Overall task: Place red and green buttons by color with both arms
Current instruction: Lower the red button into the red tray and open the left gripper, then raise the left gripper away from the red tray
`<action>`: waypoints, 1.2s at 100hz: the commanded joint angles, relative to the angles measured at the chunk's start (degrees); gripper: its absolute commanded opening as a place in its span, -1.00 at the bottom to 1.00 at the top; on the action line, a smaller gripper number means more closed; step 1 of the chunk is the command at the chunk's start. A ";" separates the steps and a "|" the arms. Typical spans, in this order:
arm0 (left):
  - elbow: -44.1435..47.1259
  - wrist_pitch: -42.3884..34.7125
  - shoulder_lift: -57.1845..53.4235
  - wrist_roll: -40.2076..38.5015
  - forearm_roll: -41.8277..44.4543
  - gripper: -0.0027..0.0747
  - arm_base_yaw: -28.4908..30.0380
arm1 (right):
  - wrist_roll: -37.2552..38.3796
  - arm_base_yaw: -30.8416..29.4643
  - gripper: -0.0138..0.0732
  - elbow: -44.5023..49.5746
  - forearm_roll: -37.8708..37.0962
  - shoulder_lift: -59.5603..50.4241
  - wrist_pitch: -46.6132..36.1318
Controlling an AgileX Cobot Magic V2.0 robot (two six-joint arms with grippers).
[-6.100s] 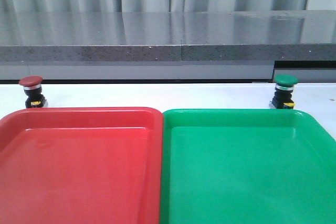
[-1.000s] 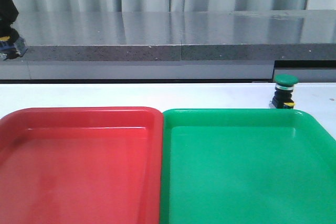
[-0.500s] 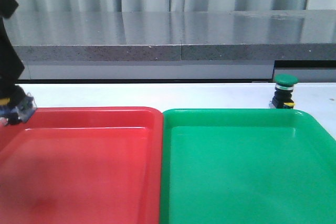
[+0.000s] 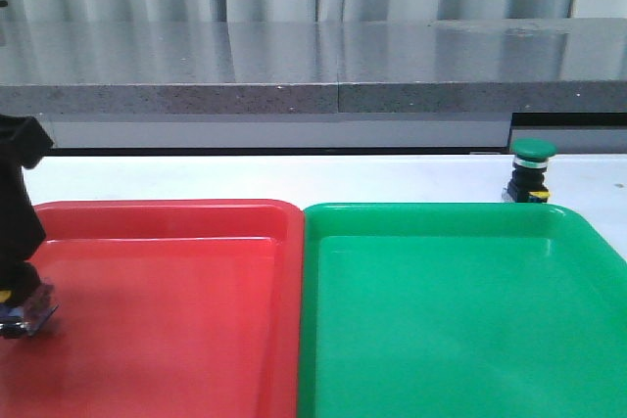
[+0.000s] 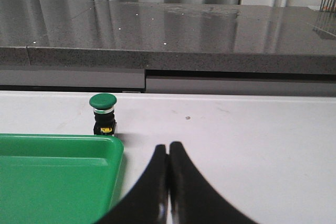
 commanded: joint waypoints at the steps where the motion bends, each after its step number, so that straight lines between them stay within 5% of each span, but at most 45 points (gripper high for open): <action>1: -1.32 -2.46 -0.67 0.02 -0.76 -0.78 -0.42 | -0.13 0.03 -0.83 -1.08 -0.08 -0.92 -4.82; 32: -1.54 -1.02 -0.65 0.02 -0.76 0.43 -0.42 | -0.13 0.03 -0.83 -1.08 -0.08 -0.92 -4.82; 68: -1.76 -1.68 -6.91 0.02 -1.52 0.44 -0.42 | -0.13 0.03 -0.83 -1.08 -0.08 -0.92 -4.82; 83: -1.76 -2.36 -14.29 -0.08 -1.52 0.28 -0.42 | -0.13 0.03 -0.83 -1.08 -0.08 -0.92 -4.82; 109: -1.66 -2.70 -28.95 -0.17 -1.52 -0.91 -0.30 | -0.13 0.03 -0.83 -1.08 -0.08 -0.92 -4.82; 120: -1.43 -3.38 -34.42 -0.28 -1.32 -0.98 -0.30 | -0.13 0.03 -0.83 -1.08 -0.08 -0.92 -4.82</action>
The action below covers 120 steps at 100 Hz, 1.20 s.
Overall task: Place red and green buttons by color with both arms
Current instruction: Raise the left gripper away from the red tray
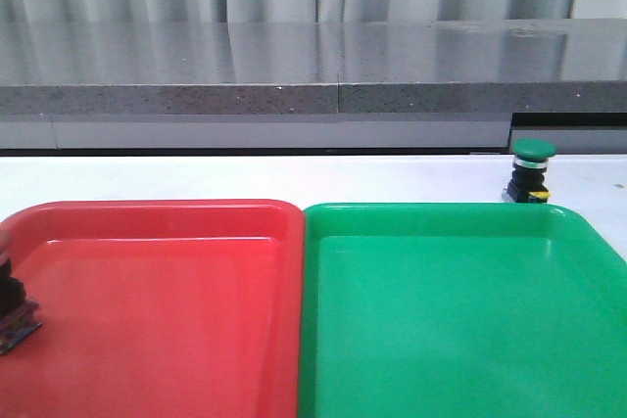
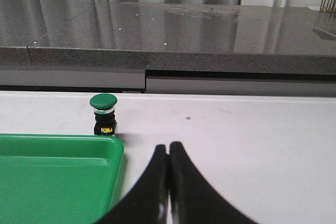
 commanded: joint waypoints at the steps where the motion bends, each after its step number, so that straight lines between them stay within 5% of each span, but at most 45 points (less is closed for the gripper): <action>1: -1.32 -3.83 -4.56 -0.28 -0.90 -0.98 -0.22 | -0.13 0.03 -0.83 -1.08 -0.08 -0.92 -4.82; 120: 28.24 -18.78 -43.93 -7.99 16.44 -0.98 1.21 | -0.13 0.03 -0.83 -1.08 -0.08 -0.92 -4.82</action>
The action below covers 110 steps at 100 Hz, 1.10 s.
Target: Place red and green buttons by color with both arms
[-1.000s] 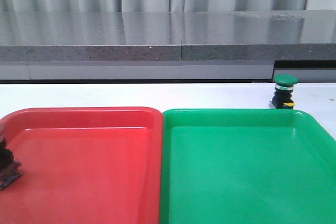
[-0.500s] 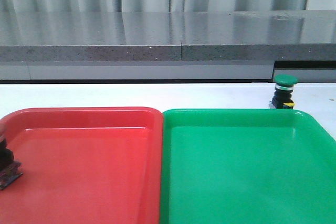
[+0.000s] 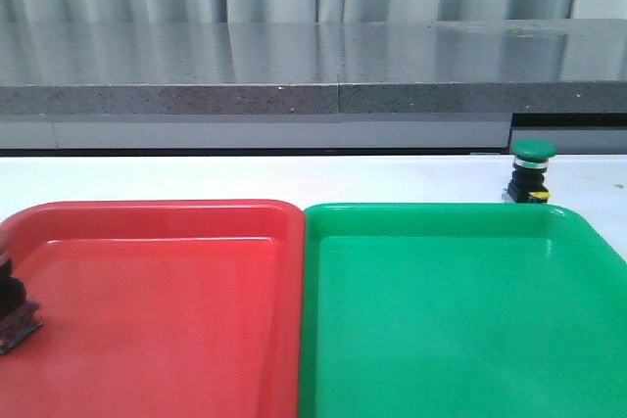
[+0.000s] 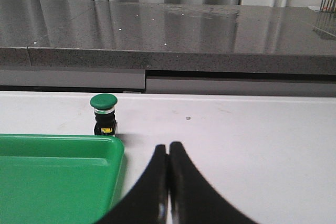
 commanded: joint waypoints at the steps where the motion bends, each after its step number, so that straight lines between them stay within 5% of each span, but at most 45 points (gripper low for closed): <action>1: 0.06 -6.08 -0.90 -2.18 0.90 -0.98 1.28 | -0.13 0.03 -0.83 -1.08 -0.08 -0.92 -4.82; 20: 4.50 -11.69 -4.86 -2.78 0.54 -0.98 9.56 | -0.13 0.03 -0.83 -1.08 -0.08 -0.92 -4.82; 37: 10.40 -19.45 -8.75 4.22 -4.77 -0.98 13.86 | -0.13 0.03 -0.83 -1.08 -0.08 -0.92 -4.82; 57: 16.76 -24.75 -10.52 4.22 -5.26 -0.98 13.88 | -0.13 0.03 -0.83 -1.08 -0.08 -0.92 -4.82; 110: 16.61 -23.03 -10.52 4.22 -5.39 -0.98 13.77 | -0.13 0.03 -0.83 -1.08 -0.08 -0.92 -4.82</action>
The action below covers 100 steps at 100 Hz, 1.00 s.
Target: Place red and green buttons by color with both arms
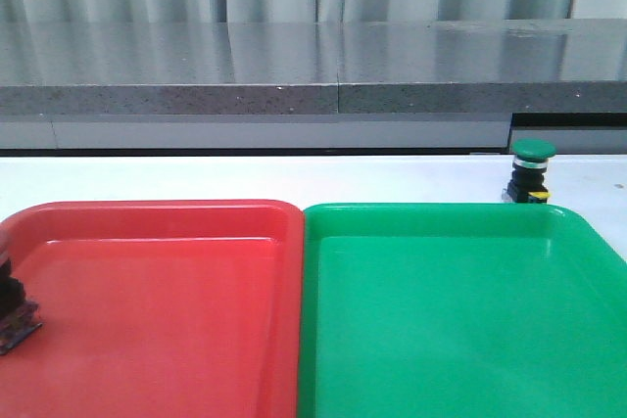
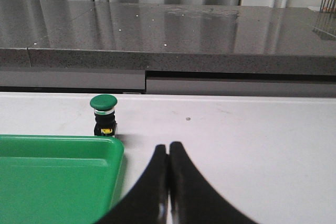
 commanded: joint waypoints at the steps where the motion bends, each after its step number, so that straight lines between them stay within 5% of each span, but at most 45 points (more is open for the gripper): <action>1: 0.68 -5.01 -1.80 -0.13 -0.58 -0.98 0.06 | -0.13 0.03 -0.83 -1.08 -0.08 -0.92 -4.69; 66: 0.68 -5.01 -1.80 -0.13 -0.58 -0.98 0.06 | -0.13 0.03 -0.83 -1.27 0.67 -0.92 -7.92; 100: 0.68 -5.01 -1.80 -0.13 -0.58 -0.98 0.06 | -0.13 0.03 -0.83 -13.60 0.71 3.39 5.21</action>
